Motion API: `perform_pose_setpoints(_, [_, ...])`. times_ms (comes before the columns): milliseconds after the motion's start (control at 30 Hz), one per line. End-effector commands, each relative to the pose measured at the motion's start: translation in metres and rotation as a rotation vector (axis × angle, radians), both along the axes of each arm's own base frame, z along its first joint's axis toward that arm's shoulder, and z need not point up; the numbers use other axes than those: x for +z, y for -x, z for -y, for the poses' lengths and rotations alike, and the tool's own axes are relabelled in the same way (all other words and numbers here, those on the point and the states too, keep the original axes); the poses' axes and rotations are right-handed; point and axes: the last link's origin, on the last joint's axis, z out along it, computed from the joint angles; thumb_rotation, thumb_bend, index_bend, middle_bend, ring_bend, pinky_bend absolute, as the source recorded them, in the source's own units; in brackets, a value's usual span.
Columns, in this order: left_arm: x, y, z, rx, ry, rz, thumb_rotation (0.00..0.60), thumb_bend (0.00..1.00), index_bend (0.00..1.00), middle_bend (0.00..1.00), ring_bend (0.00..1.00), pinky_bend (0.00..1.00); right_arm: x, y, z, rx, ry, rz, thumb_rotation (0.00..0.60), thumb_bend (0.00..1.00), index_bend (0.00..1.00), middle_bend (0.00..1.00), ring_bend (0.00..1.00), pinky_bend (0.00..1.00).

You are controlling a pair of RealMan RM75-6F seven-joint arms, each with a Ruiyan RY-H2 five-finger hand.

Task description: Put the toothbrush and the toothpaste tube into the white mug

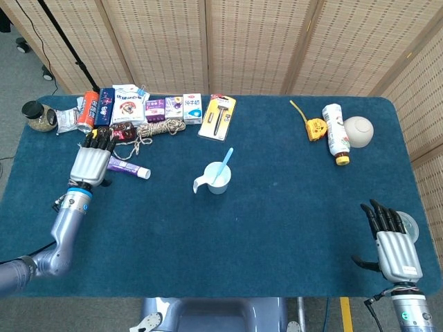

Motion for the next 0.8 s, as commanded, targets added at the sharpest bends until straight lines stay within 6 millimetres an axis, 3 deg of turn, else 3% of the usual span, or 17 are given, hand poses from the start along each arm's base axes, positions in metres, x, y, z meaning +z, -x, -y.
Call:
perform_pose_setpoints(33, [-0.025,0.017,-0.004,0.031,0.057,-0.017,0.6,0.0,0.0,0.0,0.0,0.0,0.0,0.0,0.0,-0.001,0.0,-0.002,0.6,0.0,0.0,0.0,0.0,0.0])
perform_pose_setpoints(167, [-0.047,0.026,-0.009,0.046,0.096,-0.001,0.6,0.0,0.0,0.0,0.0,0.0,-0.002,0.001,0.001,-0.005,-0.002,-0.006,0.6,0.0,0.0,0.0,0.0,0.0])
perform_pose_setpoints(367, [-0.07,0.014,-0.018,-0.012,0.1,0.019,0.6,0.0,0.0,0.0,0.0,0.01,-0.003,0.002,0.003,-0.011,-0.002,-0.012,0.6,0.0,0.0,0.0,0.0,0.0])
perform_pose_setpoints(533, [-0.084,-0.004,-0.022,-0.071,0.049,-0.02,0.6,0.0,0.0,0.0,0.0,0.11,-0.003,0.003,0.004,-0.015,-0.002,-0.015,0.6,0.0,0.0,0.0,0.0,0.0])
perform_pose_setpoints(800, [-0.103,-0.011,-0.022,-0.057,0.039,-0.044,0.6,0.06,0.03,0.0,0.03,0.22,-0.001,0.003,0.003,-0.012,0.005,-0.011,0.6,0.0,0.0,0.0,0.0,0.0])
